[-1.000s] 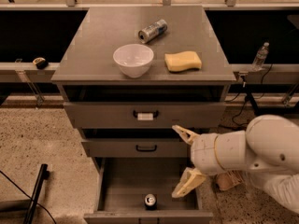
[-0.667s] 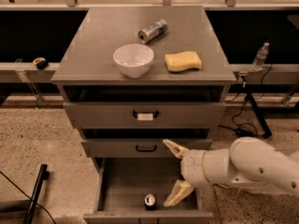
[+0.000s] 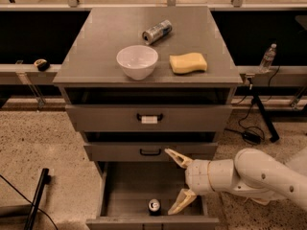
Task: Pick pepsi can from bottom drawer and place on counter
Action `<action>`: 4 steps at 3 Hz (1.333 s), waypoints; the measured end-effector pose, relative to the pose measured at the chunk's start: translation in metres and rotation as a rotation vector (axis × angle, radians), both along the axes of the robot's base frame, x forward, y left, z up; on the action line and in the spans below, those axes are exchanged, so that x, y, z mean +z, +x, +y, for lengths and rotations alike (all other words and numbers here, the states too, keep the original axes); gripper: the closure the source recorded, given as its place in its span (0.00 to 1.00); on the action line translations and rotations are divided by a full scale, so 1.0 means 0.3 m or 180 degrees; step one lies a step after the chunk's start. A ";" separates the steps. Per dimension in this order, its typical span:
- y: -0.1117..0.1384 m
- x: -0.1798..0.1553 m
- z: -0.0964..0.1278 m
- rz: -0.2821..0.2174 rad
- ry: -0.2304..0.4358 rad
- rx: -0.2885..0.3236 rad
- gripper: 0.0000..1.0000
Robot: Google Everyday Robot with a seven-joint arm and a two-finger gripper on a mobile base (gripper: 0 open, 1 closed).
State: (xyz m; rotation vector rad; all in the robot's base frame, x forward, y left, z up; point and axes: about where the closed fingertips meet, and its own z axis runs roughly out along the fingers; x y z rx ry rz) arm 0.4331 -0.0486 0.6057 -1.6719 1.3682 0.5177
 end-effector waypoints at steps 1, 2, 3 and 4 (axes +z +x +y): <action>0.036 -0.047 0.017 0.0039 0.0035 0.0116 0.00; 0.075 -0.231 0.111 0.0093 0.0044 0.0283 0.00; 0.112 -0.459 0.210 0.0234 -0.0114 0.0361 0.00; 0.136 -0.628 0.266 0.0413 -0.0260 0.0424 0.00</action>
Offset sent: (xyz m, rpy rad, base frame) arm 0.0575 0.0716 -0.1567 0.0050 0.0289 0.0945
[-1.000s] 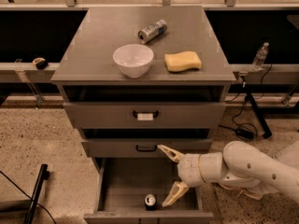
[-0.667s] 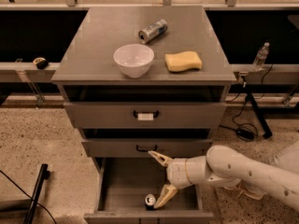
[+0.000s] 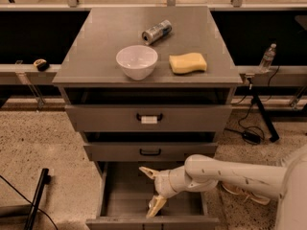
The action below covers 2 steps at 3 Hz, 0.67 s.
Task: Pick pepsi can from bottom drawer and place on counter
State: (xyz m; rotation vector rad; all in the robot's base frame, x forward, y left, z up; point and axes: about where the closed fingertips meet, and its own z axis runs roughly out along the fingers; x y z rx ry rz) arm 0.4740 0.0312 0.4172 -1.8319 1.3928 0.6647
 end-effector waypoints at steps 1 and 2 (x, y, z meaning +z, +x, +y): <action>-0.004 -0.023 0.020 0.0031 -0.0016 0.0040 0.00; 0.002 -0.055 -0.010 0.0064 -0.0008 -0.0070 0.00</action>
Offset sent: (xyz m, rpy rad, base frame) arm 0.0045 -0.0176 -0.0270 -0.0014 0.0301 -0.0715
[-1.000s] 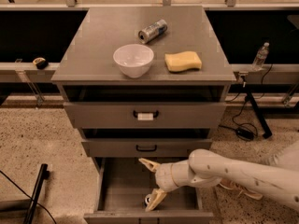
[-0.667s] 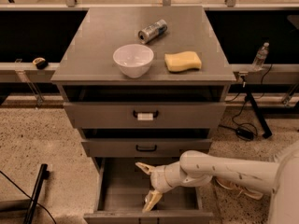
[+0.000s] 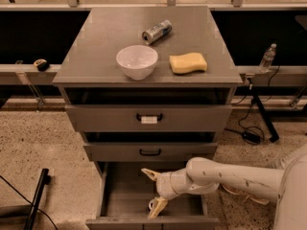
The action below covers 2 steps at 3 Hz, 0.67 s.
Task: Pick pepsi can from bottom drawer and place on counter
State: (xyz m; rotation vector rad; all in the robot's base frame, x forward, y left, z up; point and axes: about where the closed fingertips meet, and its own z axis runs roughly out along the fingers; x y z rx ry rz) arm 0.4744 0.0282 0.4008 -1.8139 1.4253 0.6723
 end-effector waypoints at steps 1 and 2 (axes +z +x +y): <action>0.038 -0.122 -0.122 -0.0034 0.0013 -0.0368 0.00; 0.071 -0.242 -0.178 -0.0049 0.0050 -0.0601 0.00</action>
Offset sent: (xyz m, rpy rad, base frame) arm 0.0366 -0.0765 -0.1190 0.0293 -0.0253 -0.2835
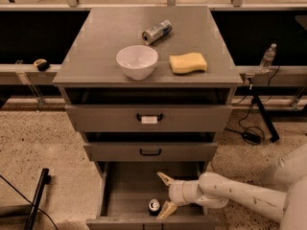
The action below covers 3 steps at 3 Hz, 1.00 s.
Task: Pick pepsi can from bottom drawer and place on counter
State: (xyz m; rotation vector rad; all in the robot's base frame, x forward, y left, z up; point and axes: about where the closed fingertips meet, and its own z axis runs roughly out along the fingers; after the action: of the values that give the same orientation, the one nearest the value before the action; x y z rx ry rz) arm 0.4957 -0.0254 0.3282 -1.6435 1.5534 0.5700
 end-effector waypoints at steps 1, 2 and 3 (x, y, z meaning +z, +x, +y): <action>0.025 -0.094 -0.002 0.0059 0.0026 -0.0095 0.00; 0.048 -0.182 0.013 0.0169 0.0091 -0.0134 0.00; 0.065 -0.255 0.002 0.0253 0.0179 -0.0195 0.00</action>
Offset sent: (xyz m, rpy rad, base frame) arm 0.0258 0.0048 -0.0863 0.0514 0.0913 -0.0647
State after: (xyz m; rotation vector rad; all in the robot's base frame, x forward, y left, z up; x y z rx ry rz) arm 0.5153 -0.0249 0.2517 -1.5425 1.6248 0.6473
